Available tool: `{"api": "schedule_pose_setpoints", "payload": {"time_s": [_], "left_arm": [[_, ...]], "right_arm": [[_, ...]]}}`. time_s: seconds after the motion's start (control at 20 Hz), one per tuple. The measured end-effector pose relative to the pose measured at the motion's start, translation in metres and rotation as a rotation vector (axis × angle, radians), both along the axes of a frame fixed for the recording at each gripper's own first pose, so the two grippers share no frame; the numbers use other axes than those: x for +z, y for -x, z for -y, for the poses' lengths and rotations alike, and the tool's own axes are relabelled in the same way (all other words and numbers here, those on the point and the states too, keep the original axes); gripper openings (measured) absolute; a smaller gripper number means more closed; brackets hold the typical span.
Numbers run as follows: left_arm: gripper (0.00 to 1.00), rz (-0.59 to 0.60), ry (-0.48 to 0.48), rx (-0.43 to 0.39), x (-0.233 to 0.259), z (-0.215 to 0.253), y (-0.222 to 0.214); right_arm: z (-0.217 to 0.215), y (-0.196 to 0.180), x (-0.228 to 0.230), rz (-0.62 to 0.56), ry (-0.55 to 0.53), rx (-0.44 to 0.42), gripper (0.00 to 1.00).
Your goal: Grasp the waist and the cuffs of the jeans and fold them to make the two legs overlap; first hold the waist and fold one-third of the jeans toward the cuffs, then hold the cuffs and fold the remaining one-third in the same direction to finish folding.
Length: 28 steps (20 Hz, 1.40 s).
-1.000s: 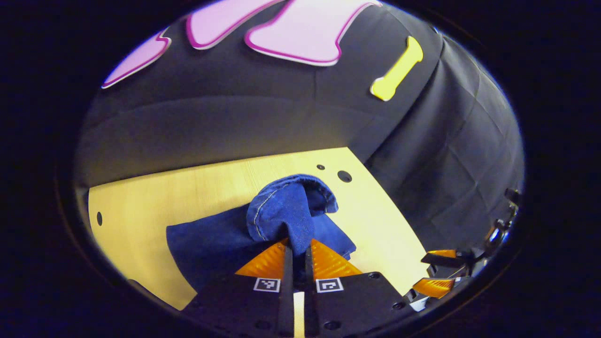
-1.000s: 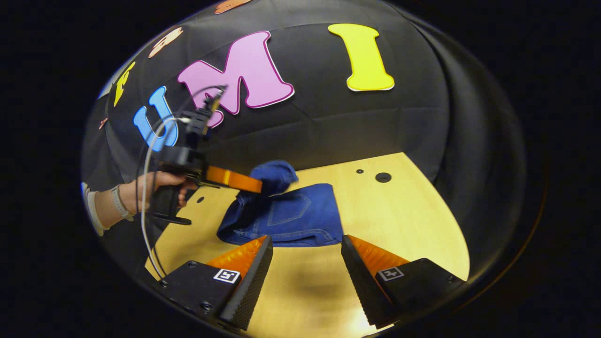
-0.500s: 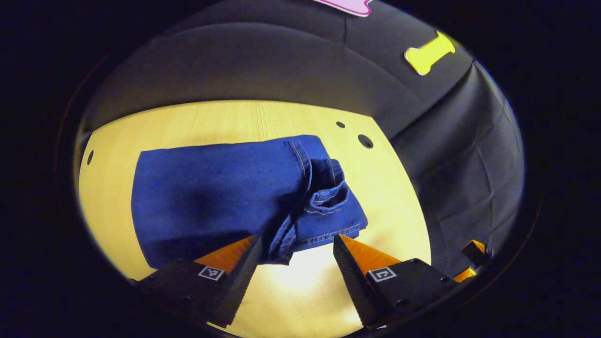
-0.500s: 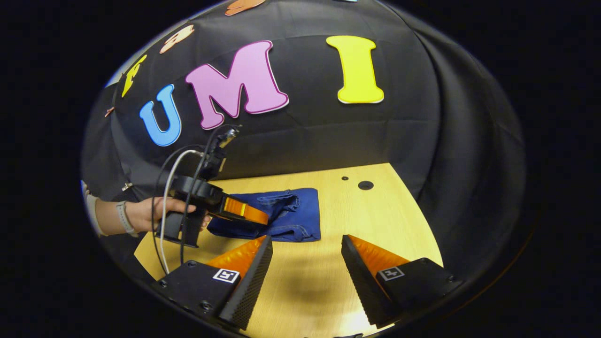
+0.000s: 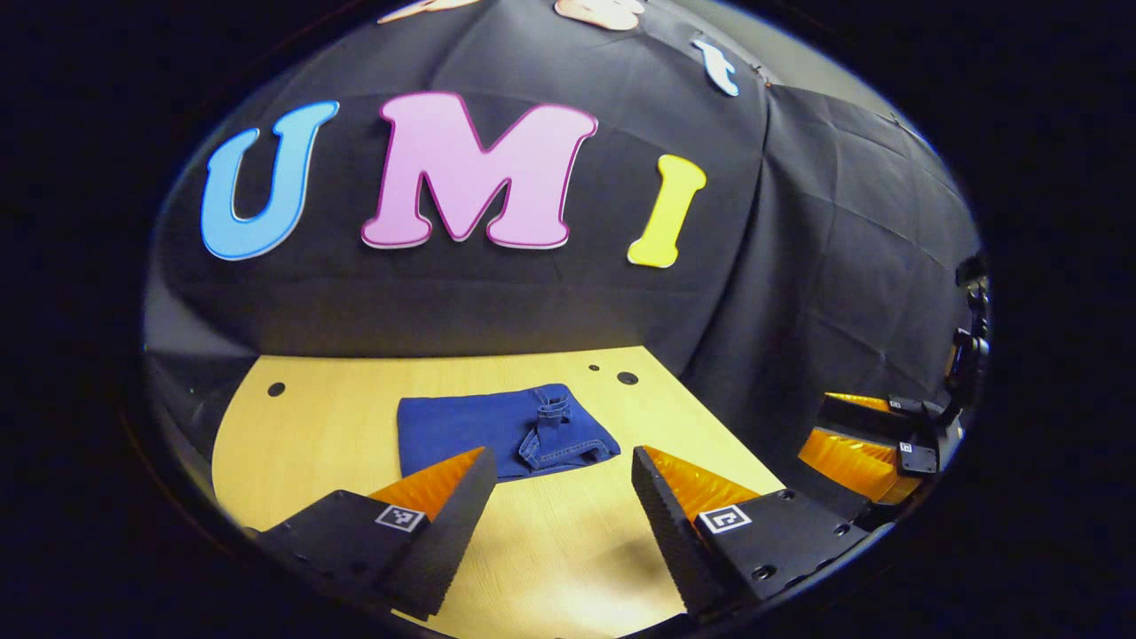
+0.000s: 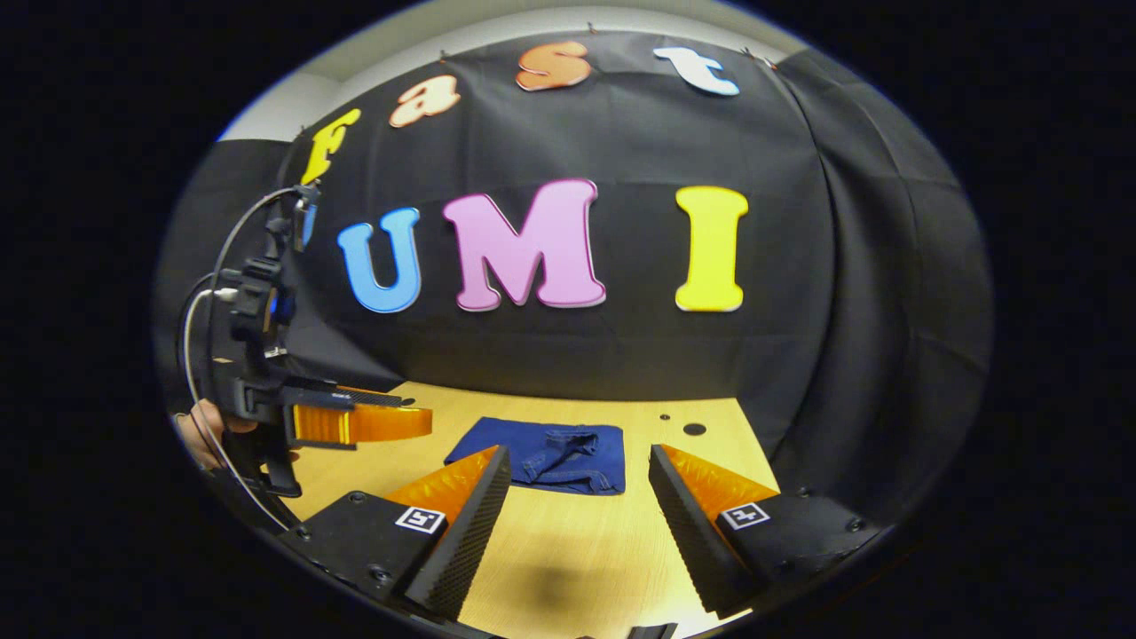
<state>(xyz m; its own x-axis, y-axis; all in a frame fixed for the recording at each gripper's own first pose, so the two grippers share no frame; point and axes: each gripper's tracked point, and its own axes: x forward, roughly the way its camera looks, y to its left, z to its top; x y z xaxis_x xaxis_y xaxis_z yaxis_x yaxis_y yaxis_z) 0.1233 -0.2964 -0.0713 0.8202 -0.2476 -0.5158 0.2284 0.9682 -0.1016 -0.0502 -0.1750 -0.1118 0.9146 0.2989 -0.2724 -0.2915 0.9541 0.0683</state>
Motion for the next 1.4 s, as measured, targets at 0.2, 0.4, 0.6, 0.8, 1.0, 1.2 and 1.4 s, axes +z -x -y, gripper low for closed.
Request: {"api": "schedule_pose_setpoints", "payload": {"time_s": [0.2,0.4,0.6,0.8,1.0,1.2,1.4], "left_arm": [[0.96,0.193,-0.055,0.102,0.067,-0.004,0.09],[0.97,0.312,-0.098,0.217,0.119,-0.024,0.163],[0.96,0.375,-0.115,0.304,0.138,-0.054,0.197],[0.97,0.422,-0.144,0.339,0.158,-0.067,0.204],[1.0,0.451,-0.139,0.345,0.169,-0.064,0.21],[0.96,0.456,-0.105,0.331,0.173,-0.051,0.206],[0.97,0.48,-0.126,0.32,0.181,-0.047,0.204]], "right_arm": [[-0.001,0.053,0.067,0.131,0.034,-0.013,0.96],[0.004,0.087,0.101,0.194,-0.009,-0.051,0.96],[0.001,0.103,0.117,0.253,-0.003,-0.022,0.93],[-0.004,0.117,0.122,0.261,-0.024,0.001,0.97],[0.006,0.125,0.132,0.286,-0.018,0.003,0.94],[0.027,0.122,0.137,0.297,-0.012,-0.028,0.96],[0.037,0.119,0.137,0.294,-0.024,-0.05,0.94]]}}
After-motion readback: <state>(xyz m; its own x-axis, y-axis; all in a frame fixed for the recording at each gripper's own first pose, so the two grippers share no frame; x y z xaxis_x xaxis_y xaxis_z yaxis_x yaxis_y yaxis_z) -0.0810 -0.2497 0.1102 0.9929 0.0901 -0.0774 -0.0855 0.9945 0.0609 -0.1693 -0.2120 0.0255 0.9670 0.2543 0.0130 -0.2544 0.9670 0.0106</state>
